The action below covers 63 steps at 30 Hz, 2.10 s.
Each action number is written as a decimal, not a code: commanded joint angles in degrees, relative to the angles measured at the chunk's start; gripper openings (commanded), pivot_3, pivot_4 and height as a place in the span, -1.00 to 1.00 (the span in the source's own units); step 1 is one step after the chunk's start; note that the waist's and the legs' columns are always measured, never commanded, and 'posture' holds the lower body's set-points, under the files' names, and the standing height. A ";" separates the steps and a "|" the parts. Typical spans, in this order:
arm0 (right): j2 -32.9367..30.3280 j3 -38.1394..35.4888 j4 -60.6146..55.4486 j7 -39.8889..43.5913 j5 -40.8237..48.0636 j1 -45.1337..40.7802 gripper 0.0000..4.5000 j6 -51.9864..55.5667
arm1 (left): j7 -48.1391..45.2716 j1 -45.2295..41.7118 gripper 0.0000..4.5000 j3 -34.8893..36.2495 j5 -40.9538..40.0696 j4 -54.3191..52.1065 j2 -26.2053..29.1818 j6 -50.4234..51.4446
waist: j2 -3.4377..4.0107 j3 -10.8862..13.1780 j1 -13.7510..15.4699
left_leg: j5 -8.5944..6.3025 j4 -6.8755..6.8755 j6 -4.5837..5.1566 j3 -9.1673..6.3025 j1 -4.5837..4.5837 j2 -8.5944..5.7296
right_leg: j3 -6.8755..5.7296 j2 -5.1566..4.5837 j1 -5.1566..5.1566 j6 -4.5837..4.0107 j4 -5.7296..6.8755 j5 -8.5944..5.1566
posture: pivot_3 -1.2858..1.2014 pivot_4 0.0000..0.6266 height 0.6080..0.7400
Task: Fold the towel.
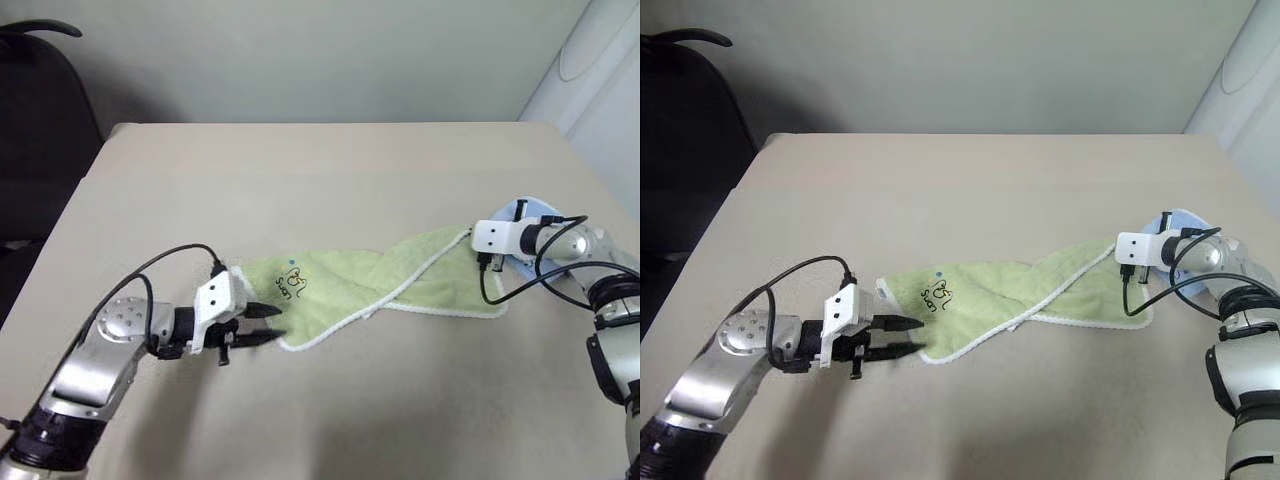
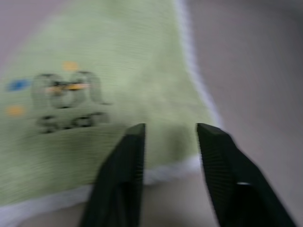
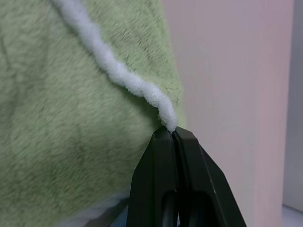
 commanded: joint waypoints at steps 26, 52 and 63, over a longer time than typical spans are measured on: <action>-1.79 -4.20 -9.70 0.01 5.06 6.47 -1.00 1.50 | -9.56 -15.72 0.07 -13.99 13.54 14.94 -8.15 -15.57 | 0.04 -0.03 -0.41 | 0.03 0.02 0.13 -0.01 -0.17 0.03 | -0.01 -0.01 -0.07 0.08 -0.10 0.04 | 0.03 -0.52 1.00; -4.58 -6.70 -8.18 1.11 7.26 1.68 -1.00 2.51 | 8.89 -20.11 -0.98 12.51 -15.08 6.95 -12.52 13.92 | 0.05 -0.02 -0.41 | 0.04 0.03 0.11 0.04 -0.21 0.02 | -0.02 0.00 -0.09 0.08 -0.11 0.04 | 0.03 -0.52 1.00; -6.93 -9.80 -6.29 1.47 8.79 -11.07 -1.00 4.98 | 22.87 -45.72 -0.98 22.23 -17.00 26.37 -17.67 11.11 | 0.08 0.00 -0.22 | 0.09 0.25 0.14 0.06 -0.29 0.01 | -0.01 0.00 -0.09 0.11 -0.12 0.06 | 0.03 -0.52 1.00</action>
